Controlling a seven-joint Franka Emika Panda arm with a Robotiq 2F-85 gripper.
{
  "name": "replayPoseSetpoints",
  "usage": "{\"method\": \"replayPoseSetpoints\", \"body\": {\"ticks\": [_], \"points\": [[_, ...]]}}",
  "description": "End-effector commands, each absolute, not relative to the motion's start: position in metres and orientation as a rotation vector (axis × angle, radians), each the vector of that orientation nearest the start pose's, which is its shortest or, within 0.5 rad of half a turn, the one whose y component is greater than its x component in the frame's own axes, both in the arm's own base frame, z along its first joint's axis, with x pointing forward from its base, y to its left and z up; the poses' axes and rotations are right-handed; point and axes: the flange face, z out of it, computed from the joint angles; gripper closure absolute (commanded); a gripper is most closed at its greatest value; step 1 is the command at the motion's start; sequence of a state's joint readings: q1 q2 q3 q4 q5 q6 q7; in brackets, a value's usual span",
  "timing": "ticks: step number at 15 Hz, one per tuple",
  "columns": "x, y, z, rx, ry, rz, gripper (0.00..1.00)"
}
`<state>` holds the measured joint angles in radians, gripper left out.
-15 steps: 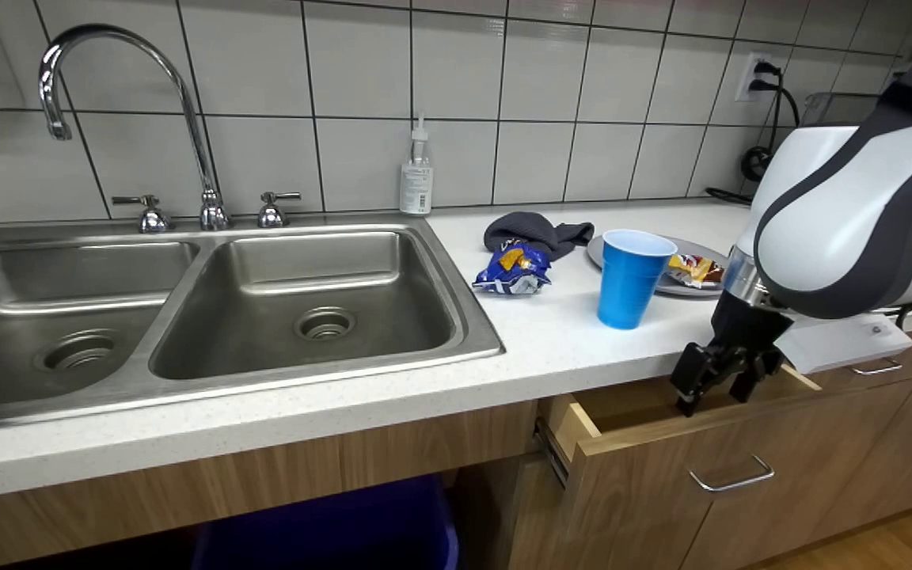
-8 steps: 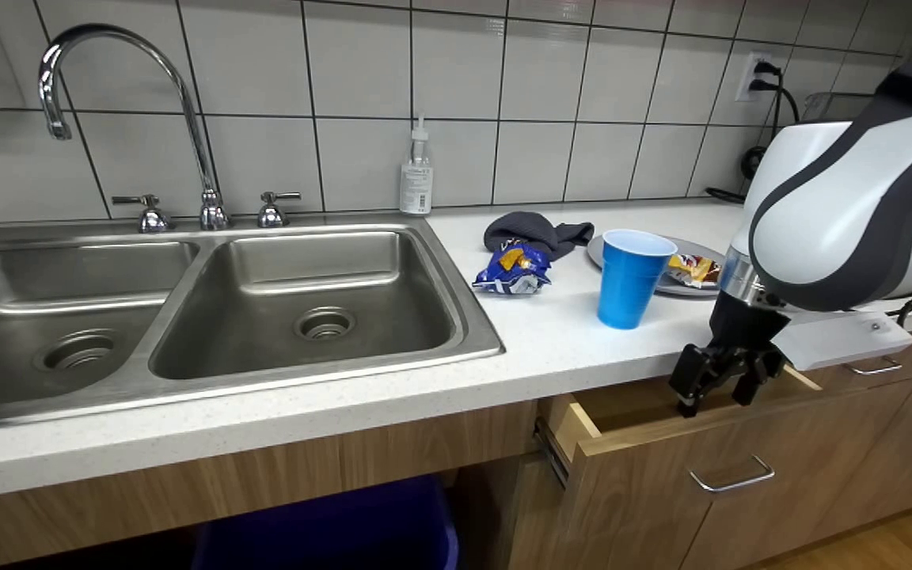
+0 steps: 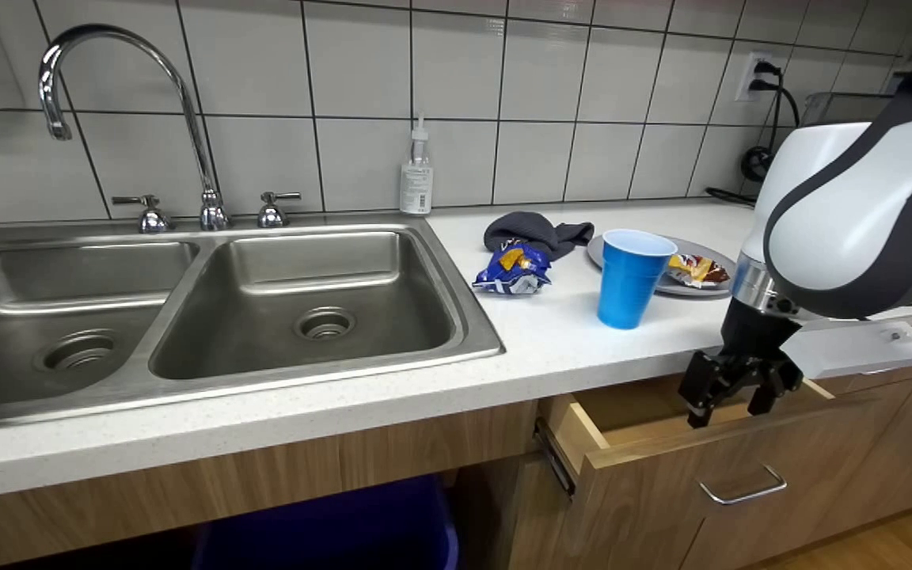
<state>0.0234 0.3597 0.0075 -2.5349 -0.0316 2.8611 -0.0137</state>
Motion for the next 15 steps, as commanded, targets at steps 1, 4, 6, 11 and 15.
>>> {"method": "replayPoseSetpoints", "body": {"ticks": [1, 4, 6, 11, 15], "points": [[0.418, 0.014, 0.139, -3.15, -0.002, 0.157, 0.0], [0.405, 0.015, 0.137, -3.15, 0.016, 0.189, 0.0], [0.396, 0.016, 0.136, -3.153, 0.018, 0.214, 0.0], [0.379, 0.018, 0.137, -3.15, 0.021, 0.273, 0.0], [0.367, 0.02, 0.136, -3.144, 0.019, 0.337, 0.0]]}}
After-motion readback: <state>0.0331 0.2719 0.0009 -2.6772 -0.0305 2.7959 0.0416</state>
